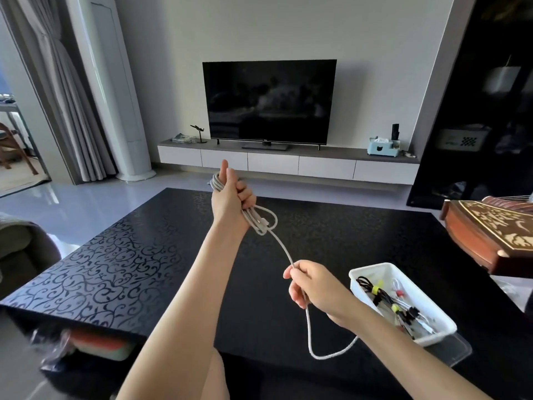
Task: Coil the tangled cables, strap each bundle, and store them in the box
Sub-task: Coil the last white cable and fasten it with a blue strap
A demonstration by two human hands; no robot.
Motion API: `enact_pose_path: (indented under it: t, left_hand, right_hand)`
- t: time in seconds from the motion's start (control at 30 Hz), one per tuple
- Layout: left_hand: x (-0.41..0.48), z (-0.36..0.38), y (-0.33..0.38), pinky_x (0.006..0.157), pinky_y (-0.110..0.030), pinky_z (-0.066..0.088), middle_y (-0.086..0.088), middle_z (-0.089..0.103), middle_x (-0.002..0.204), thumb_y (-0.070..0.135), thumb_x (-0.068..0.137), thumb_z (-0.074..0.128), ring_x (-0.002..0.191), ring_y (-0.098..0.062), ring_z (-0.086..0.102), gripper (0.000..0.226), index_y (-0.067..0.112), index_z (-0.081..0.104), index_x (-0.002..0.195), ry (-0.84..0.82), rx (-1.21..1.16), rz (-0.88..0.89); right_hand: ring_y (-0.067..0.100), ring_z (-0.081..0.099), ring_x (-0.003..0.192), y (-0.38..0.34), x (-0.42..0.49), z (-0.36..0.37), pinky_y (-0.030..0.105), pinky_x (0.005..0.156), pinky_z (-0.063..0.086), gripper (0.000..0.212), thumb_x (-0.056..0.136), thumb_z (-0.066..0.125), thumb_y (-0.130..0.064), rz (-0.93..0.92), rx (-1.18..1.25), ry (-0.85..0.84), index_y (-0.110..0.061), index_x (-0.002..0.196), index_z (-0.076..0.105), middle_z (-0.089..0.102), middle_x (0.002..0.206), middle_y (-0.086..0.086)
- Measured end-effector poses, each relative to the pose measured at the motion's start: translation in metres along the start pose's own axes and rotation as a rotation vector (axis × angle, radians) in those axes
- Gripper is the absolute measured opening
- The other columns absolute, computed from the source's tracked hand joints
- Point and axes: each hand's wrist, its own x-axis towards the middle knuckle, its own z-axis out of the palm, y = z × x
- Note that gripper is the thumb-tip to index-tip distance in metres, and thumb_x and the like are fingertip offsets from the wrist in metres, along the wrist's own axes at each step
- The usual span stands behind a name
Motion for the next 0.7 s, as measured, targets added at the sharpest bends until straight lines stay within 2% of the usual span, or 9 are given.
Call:
enact_pose_path:
  t: [0.07, 0.13, 0.3, 0.37, 0.4, 0.5, 0.57, 0.63, 0.7]
  left_hand:
    - [0.002, -0.004, 0.007, 0.032, -0.019, 0.025, 0.008, 0.033, 0.048, 0.041, 0.092, 0.057, 0.036, -0.005, 0.027, 0.022, 0.022, 0.058, 0.082, 0.043, 0.157, 0.083]
    - [0.004, -0.012, 0.015, 0.034, -0.020, 0.026, 0.009, 0.035, 0.046, 0.051, 0.085, 0.061, 0.037, -0.005, 0.028, 0.036, 0.020, 0.049, 0.073, 0.068, 0.314, 0.170]
    - [0.007, -0.038, 0.028, 0.038, -0.021, 0.027, 0.012, 0.031, 0.045, 0.060, 0.086, 0.052, 0.038, -0.005, 0.025, 0.058, 0.012, 0.060, 0.117, -0.002, 0.835, 0.424]
    - [0.001, -0.044, 0.019, 0.036, -0.019, 0.026, 0.008, 0.032, 0.047, 0.057, 0.090, 0.046, 0.038, -0.005, 0.024, 0.056, 0.017, 0.055, 0.129, -0.117, 1.142, 0.520]
    - [-0.004, -0.046, 0.011, 0.034, -0.018, 0.025, 0.010, 0.035, 0.045, 0.059, 0.090, 0.043, 0.036, -0.005, 0.026, 0.059, 0.013, 0.057, 0.124, -0.208, 1.246, 0.495]
    - [-0.030, -0.047, -0.010, 0.035, -0.028, 0.032, 0.014, 0.058, 0.048, 0.084, 0.076, 0.025, 0.036, -0.014, 0.043, 0.081, 0.018, 0.064, 0.105, -0.462, 1.364, 0.194]
    - [-0.043, -0.049, -0.023, 0.035, -0.031, 0.029, 0.006, 0.053, 0.051, 0.092, 0.066, 0.019, 0.037, -0.015, 0.039, 0.089, 0.035, 0.063, 0.118, -0.576, 1.254, -0.139]
    - [-0.051, -0.050, -0.030, 0.036, -0.020, 0.021, 0.009, 0.034, 0.053, 0.098, 0.053, 0.023, 0.041, -0.006, 0.024, 0.086, 0.042, 0.069, 0.097, -0.630, 1.100, -0.415]
    - [-0.056, -0.049, -0.034, 0.039, -0.018, 0.019, 0.006, 0.033, 0.056, 0.099, 0.047, 0.029, 0.043, -0.006, 0.022, 0.087, 0.031, 0.068, 0.084, -0.689, 0.971, -0.573]
  right_hand:
    - [0.006, 0.045, 0.042, 0.013, -0.008, -0.004, 0.019, 0.048, 0.040, 0.028, 0.101, 0.038, -0.021, 0.003, -0.029, -0.010, -0.011, 0.084, 0.058, 0.053, 0.049, -0.006]
    - [0.003, 0.042, 0.043, 0.025, -0.018, -0.013, 0.018, 0.053, 0.038, 0.030, 0.101, 0.039, -0.024, -0.009, -0.177, 0.004, -0.015, 0.082, 0.060, 0.048, 0.046, -0.008]
    - [0.003, 0.048, 0.059, 0.044, -0.045, -0.031, 0.018, 0.061, 0.040, 0.021, 0.100, 0.039, -0.017, -0.099, -0.724, -0.056, -0.028, 0.110, 0.054, 0.049, 0.066, -0.009]
    - [0.005, 0.051, 0.061, 0.029, -0.049, -0.034, 0.013, 0.053, 0.036, 0.023, 0.092, 0.054, -0.011, -0.374, -1.105, 0.006, -0.025, 0.109, 0.059, 0.053, 0.070, -0.009]
    - [0.006, 0.051, 0.058, 0.017, -0.050, -0.036, 0.008, 0.049, 0.030, 0.023, 0.084, 0.063, -0.008, -0.527, -1.158, 0.053, -0.024, 0.100, 0.065, 0.053, 0.065, -0.010]
    - [0.013, 0.050, 0.050, -0.018, -0.040, -0.048, 0.022, 0.050, 0.039, 0.015, 0.085, 0.056, -0.016, -0.889, -1.053, 0.179, -0.018, 0.079, 0.069, 0.053, 0.056, -0.008]
    - [0.012, 0.044, 0.046, -0.040, -0.031, -0.057, 0.022, 0.052, 0.036, 0.028, 0.085, 0.059, -0.038, -0.857, -0.916, 0.278, -0.012, 0.075, 0.064, 0.048, 0.052, -0.008]
    - [0.009, 0.036, 0.043, -0.055, -0.022, -0.062, 0.019, 0.049, 0.030, 0.043, 0.075, 0.066, -0.051, -0.764, -0.785, 0.383, -0.009, 0.075, 0.056, 0.041, 0.051, -0.011]
    - [0.008, 0.034, 0.042, -0.059, -0.012, -0.061, 0.020, 0.048, 0.030, 0.046, 0.072, 0.063, -0.055, -0.684, -0.725, 0.399, -0.009, 0.075, 0.054, 0.039, 0.047, -0.010]
